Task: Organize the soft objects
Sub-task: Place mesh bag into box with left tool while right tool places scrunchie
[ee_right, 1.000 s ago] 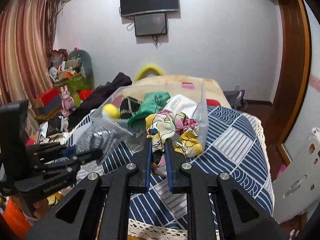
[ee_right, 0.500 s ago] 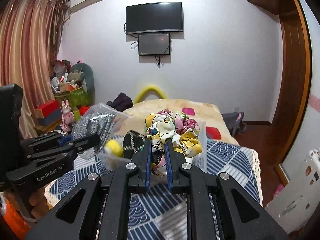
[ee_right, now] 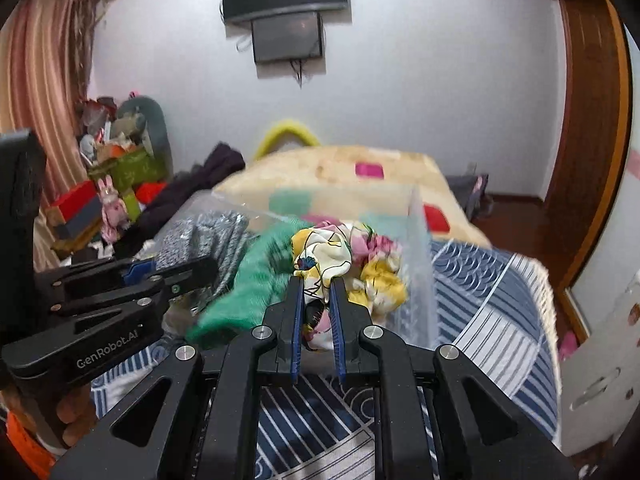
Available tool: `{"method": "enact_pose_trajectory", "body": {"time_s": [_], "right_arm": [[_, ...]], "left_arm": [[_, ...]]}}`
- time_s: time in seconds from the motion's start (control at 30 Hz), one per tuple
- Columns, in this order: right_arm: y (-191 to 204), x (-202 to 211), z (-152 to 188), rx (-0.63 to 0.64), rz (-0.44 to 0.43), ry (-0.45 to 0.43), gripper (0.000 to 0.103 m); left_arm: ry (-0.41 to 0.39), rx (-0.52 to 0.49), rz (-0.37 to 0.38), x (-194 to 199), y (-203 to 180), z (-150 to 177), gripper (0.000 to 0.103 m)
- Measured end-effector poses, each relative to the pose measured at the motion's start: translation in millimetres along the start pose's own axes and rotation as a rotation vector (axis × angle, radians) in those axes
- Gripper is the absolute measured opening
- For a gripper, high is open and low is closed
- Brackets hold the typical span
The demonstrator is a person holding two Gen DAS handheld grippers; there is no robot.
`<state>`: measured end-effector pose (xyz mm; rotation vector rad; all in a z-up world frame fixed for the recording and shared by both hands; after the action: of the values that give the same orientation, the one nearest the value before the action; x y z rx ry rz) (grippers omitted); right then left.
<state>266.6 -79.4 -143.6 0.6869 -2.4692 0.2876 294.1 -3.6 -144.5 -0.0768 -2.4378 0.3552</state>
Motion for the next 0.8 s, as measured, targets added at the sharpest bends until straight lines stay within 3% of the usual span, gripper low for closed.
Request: {"method": "enact_pose_trajectory", "body": {"time_s": [0.1, 0.27, 0.47, 0.63, 0.8], "right_arm": [[0.5, -2.0, 4.0, -0.006, -0.005, 0.017, 0.013], [-3.3, 9.1, 4.4, -0.013, -0.002, 0.019, 0.023], [-12.4, 28.4, 3.5, -0.018, 0.010, -0.010, 0.032], [-10.8, 50.8, -7.2, -0.007, 0.011, -0.065, 0.033], [-3.4, 82.6, -21.8, 0.011, 0.014, -0.154, 0.044]], "left_arm": [[0.011, -0.003, -0.012, -4.2, 2.0, 4.4, 0.025], [0.004, 0.018, 0.006, 5.0, 7.8, 4.2, 0.037], [-0.046, 0.019, 0.025, 35.2, 5.5, 2.0, 0.041], [-0.143, -0.008, 0.045, 79.2, -5.1, -4.9, 0.052], [-0.243, -0.016, 0.044, 123.6, -9.8, -10.9, 0.062]]}}
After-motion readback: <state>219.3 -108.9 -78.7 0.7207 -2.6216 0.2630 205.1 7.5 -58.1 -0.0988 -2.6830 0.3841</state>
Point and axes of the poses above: each gripper's, at about its wrist camera, not at the fingertips, and x roughly against the way its jaws point, y to its left, z to its underside, the point moved 9 cm from there along -x, roughly the way its jaws point, and after that the axes turned 9 degrees about x, right-handed, at the moved point
